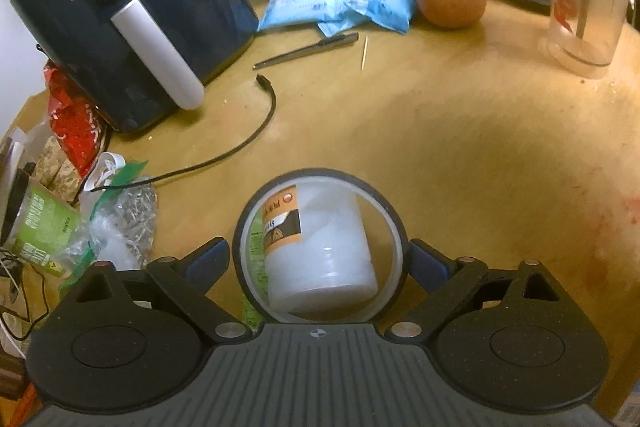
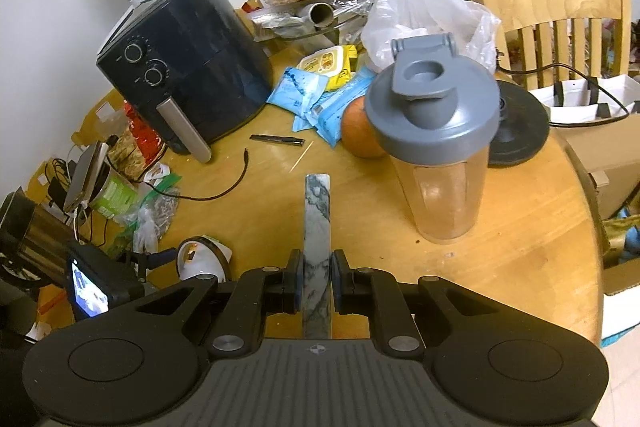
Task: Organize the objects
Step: 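Close the left tool on the clear tape ring and lift it off the jar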
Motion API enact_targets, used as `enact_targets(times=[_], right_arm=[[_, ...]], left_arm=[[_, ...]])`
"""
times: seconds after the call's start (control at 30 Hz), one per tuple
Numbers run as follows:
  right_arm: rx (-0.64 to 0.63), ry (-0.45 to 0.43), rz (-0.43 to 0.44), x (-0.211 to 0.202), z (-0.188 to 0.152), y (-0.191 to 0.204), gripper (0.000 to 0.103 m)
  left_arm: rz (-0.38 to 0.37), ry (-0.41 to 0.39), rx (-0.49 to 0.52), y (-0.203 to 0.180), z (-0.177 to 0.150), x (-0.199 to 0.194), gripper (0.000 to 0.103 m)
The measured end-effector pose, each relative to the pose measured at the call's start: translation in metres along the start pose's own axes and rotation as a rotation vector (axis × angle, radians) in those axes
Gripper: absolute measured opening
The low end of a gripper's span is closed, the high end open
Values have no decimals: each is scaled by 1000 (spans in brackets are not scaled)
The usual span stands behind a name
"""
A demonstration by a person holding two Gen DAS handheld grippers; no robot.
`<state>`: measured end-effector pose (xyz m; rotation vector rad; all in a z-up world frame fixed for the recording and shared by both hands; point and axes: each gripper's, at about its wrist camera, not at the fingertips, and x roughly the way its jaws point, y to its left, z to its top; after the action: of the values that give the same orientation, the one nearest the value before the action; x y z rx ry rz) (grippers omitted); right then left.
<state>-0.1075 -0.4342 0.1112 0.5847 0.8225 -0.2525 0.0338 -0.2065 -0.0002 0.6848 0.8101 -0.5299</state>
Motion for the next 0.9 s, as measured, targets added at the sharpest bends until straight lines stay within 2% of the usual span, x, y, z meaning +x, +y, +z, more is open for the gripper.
enact_targets(times=[0.03,0.53,0.9], right_arm=[[3,-1,-2,0,-1,-1,17],[8,-8,3,-5,-5,-1,17],[-6,-4,20,-11,-12,0,17]], left_arm=[[-9,1,-5,1,0,0,89],[-78,-63,-89,11,6,-34,88],[-87,-113,-198,22,10,-77,88]])
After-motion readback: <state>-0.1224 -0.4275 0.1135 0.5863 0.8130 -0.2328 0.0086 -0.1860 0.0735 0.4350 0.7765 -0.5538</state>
